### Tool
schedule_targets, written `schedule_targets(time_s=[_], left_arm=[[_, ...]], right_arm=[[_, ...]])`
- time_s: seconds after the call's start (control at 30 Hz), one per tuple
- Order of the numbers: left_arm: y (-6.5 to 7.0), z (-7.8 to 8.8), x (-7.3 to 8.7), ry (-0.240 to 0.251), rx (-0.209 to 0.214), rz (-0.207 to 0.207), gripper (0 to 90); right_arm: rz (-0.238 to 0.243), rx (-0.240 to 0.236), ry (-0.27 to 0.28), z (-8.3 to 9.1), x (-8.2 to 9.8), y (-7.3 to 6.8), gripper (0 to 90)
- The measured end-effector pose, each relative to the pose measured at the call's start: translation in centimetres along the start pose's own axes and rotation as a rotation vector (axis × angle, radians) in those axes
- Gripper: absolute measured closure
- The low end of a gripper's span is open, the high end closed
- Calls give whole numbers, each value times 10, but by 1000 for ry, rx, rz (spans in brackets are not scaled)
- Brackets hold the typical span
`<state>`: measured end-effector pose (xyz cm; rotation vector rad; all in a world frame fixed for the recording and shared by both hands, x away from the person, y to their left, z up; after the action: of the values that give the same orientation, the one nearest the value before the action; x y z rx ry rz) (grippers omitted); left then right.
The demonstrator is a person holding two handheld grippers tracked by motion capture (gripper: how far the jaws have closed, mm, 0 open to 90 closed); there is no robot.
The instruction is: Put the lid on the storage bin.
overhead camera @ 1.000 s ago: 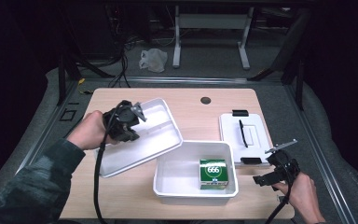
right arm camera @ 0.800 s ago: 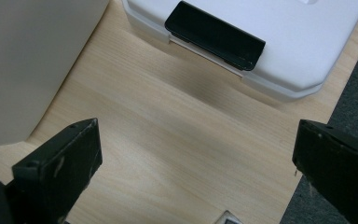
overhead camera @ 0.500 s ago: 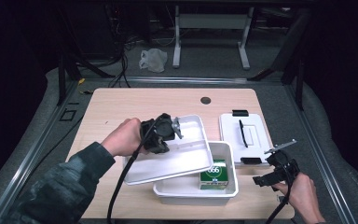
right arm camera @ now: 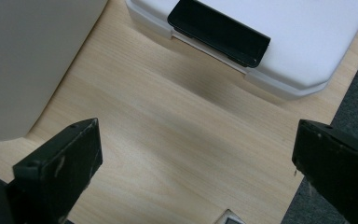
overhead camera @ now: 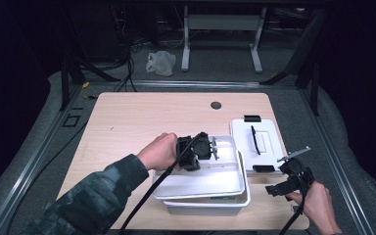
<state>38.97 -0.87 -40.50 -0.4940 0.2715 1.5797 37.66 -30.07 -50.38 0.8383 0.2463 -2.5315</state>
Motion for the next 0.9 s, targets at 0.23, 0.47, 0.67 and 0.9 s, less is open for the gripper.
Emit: schedule_targets(time_s=[0.23, 0.47, 0.67, 0.9], left_arm=[[5, -19, -7, -6, 20, -36, 889], [6, -31, -7, -19, 19, -40, 889], [6, -37, -5, -17, 14, -39, 889], [5, -44, -1, -6, 21, -24, 887]], right_arm=[[1, -4, 0, 0, 0, 0, 15], [3, -8, -3, 0, 0, -1, 16], [2, -5, -4, 0, 1, 0, 18], [3, -10, -6, 0, 0, -1, 18]])
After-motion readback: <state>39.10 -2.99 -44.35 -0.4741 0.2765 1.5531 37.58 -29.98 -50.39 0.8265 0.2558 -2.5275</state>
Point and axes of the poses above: each handheld gripper's, and its own axes: z roughly backward along the jaws, x roughly out of its underside, y roughly to its right, the point moved 3 cm from there along -z, roughly forward along the jaws, and after that the axes turned 15 degrees about y, right-handed, at the moved point
